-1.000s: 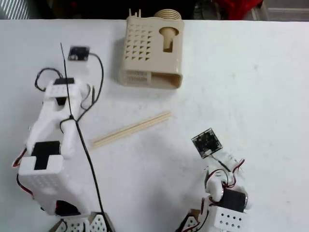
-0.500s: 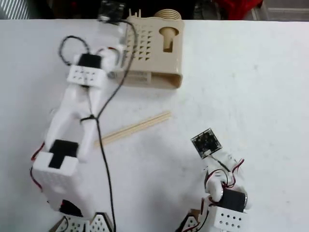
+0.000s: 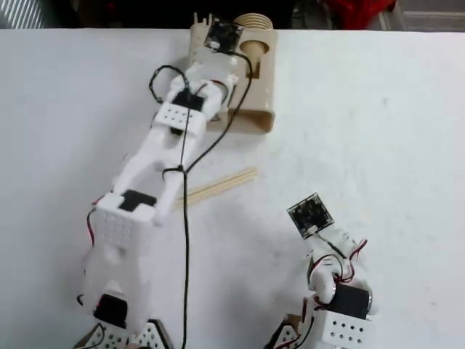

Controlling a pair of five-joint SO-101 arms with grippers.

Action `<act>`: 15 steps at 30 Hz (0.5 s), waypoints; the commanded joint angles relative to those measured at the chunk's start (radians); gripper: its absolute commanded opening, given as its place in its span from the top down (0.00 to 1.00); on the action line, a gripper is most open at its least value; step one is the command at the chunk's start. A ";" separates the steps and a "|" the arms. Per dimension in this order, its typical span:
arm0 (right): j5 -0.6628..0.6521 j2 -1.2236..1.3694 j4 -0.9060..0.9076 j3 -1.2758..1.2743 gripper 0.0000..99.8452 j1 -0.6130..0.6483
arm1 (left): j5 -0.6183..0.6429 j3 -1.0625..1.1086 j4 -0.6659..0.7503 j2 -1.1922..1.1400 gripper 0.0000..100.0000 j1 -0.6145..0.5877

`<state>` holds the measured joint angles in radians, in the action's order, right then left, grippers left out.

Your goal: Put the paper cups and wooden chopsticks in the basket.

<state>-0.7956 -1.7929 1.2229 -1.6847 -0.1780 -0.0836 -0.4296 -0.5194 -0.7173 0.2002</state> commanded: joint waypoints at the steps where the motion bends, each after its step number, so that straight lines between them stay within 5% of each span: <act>1: -0.009 -0.005 0.004 -0.006 0.98 0.005 | 0.011 -0.143 -0.149 -0.033 0.98 0.012; 15: -0.009 -0.005 0.004 -0.006 0.98 0.005 | 0.003 -0.235 -0.750 -0.048 0.98 0.013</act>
<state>-0.7956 -1.7929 1.2244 -1.6847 -0.1765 -0.0852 -0.6690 -1.1147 -0.7495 0.2033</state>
